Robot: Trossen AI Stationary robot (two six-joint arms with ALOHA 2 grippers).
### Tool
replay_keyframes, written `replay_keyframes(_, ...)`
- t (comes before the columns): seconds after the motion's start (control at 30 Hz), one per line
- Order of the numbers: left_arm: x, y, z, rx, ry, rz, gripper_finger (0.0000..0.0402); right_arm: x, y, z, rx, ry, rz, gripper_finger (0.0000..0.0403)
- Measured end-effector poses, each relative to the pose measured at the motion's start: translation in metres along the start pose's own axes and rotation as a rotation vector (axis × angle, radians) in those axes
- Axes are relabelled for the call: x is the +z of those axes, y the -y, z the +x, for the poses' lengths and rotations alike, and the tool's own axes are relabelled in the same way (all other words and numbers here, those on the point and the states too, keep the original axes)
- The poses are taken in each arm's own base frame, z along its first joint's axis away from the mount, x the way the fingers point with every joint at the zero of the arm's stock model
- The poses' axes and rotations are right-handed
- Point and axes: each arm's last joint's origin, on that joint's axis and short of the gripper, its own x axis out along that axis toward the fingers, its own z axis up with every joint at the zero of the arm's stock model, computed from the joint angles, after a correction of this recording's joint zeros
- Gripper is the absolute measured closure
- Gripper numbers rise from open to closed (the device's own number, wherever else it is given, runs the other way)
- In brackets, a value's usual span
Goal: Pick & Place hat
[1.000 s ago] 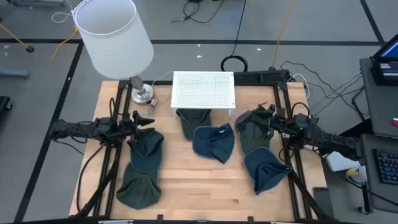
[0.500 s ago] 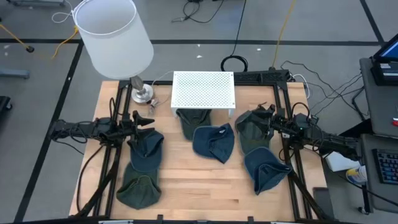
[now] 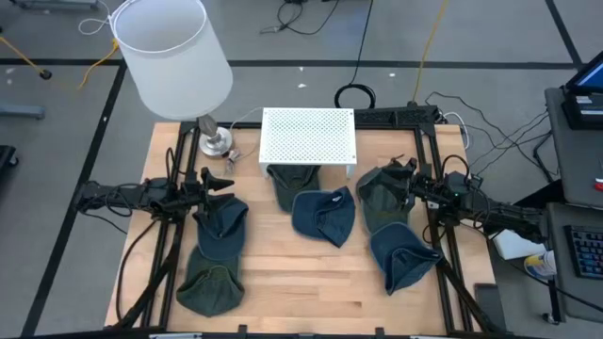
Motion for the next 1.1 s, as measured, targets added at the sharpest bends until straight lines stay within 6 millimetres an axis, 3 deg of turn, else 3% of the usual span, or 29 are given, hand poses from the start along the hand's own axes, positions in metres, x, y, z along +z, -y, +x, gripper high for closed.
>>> replay_keyframes(1.1,0.0000,0.0000,0.0000,0.000,0.000,0.000,0.0163,0.0001,0.0007,0.0000,-0.024,0.006,0.000,0.0193)
